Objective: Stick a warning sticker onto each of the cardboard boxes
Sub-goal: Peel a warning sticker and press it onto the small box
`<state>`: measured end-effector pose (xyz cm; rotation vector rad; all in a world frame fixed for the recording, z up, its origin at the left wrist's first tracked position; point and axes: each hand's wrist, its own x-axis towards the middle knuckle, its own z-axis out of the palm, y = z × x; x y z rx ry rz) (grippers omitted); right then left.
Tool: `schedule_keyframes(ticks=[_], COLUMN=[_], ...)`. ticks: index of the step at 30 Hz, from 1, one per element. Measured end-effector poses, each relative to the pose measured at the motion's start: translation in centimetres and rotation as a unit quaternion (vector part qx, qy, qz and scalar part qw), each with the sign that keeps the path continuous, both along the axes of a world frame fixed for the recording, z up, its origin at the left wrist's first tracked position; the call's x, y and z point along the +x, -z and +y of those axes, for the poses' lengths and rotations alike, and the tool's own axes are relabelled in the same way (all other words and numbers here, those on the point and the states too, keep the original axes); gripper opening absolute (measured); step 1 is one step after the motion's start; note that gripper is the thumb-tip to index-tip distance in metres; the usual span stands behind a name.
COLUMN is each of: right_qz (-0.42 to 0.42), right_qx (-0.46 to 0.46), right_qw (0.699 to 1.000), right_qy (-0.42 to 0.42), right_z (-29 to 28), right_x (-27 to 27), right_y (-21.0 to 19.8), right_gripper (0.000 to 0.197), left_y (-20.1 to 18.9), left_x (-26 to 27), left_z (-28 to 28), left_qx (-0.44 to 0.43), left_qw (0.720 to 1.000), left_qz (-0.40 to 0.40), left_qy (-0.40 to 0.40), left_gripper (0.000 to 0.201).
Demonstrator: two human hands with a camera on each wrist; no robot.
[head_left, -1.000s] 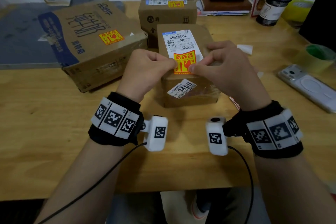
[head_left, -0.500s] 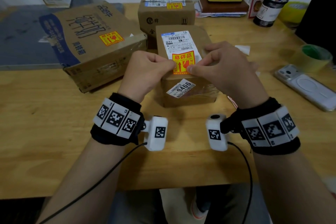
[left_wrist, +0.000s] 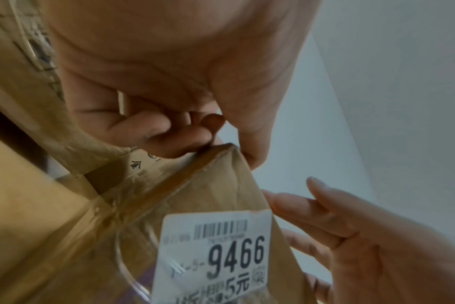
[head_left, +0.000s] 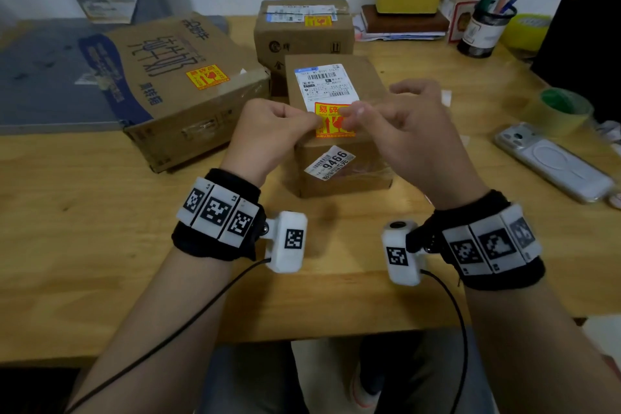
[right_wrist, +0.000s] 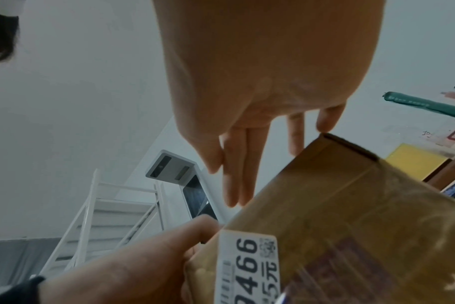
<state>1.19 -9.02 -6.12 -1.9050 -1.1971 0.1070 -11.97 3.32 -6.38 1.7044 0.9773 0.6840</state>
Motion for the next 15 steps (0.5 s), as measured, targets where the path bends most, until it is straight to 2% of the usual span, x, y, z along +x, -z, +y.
schedule_keyframes(ticks=[7,11,15], right_qz=[-0.003,0.009,0.005], right_qx=[-0.056,-0.082,-0.100], right_qw=[0.998,0.995,0.993], right_qy=[-0.040,-0.054,-0.055], right_z=[-0.1,-0.1,0.1], right_x=[-0.5,-0.6,-0.9], right_y=[0.2,-0.1,-0.2], right_gripper=[0.027,0.030,0.030], left_y=[0.2,0.5,0.5], left_x=[-0.7,-1.2,-1.4], left_z=[-0.3,0.2,0.3], left_qx=[0.011,-0.001,-0.036], left_qw=[1.000,1.000,0.999], left_qz=[-0.024,-0.006,0.010], left_qy=[0.001,-0.020,-0.012], left_gripper=[0.011,0.031,0.027])
